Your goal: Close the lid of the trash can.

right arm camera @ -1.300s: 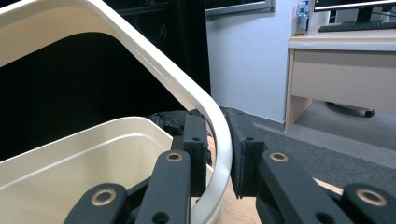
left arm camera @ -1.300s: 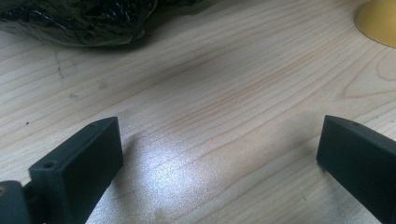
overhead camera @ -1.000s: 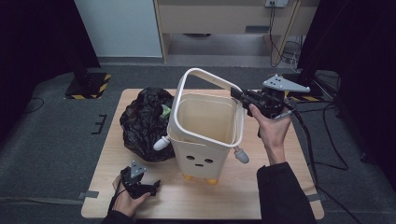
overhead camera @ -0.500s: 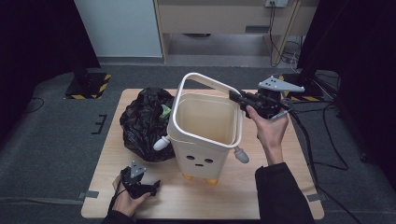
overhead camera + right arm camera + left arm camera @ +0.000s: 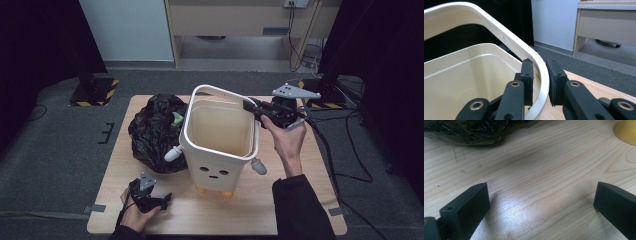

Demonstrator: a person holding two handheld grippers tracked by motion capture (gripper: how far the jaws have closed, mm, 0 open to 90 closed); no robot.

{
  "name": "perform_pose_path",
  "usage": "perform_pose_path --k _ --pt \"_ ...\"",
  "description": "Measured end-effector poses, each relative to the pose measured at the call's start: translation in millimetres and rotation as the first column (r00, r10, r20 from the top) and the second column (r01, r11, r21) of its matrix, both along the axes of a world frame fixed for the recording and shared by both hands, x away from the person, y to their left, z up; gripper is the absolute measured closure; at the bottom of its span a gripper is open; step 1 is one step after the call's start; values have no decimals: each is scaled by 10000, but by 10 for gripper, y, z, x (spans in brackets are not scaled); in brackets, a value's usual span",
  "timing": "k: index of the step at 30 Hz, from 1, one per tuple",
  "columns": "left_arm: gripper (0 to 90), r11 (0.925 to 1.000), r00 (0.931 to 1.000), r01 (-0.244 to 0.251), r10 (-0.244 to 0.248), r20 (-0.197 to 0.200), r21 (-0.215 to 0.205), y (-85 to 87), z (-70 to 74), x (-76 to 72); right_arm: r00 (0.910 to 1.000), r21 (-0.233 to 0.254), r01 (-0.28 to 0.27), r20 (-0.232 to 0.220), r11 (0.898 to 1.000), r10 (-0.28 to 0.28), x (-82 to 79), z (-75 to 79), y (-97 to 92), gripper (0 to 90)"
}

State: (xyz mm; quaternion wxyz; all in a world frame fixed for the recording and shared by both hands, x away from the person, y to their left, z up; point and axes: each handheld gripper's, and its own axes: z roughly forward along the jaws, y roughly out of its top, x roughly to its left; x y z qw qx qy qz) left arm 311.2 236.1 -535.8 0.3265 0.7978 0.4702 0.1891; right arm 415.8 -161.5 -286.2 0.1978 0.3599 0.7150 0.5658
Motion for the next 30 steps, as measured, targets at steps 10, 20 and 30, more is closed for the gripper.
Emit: perform_pose_path --k 10,20,30 --pt "0 10000 10000 -13 13 19 -3 -1 -1 0 9991 417 -275 334 9988 261 -7 -25 -5 680" --pt "0 10000 10000 -11 11 16 0 -1 -1 0 9988 325 -218 434 9992 203 -22 -9 -22 731" --pt "0 10000 10000 -8 8 14 -5 -1 -1 0 9999 240 -107 123 9997 104 -37 40 -21 743"
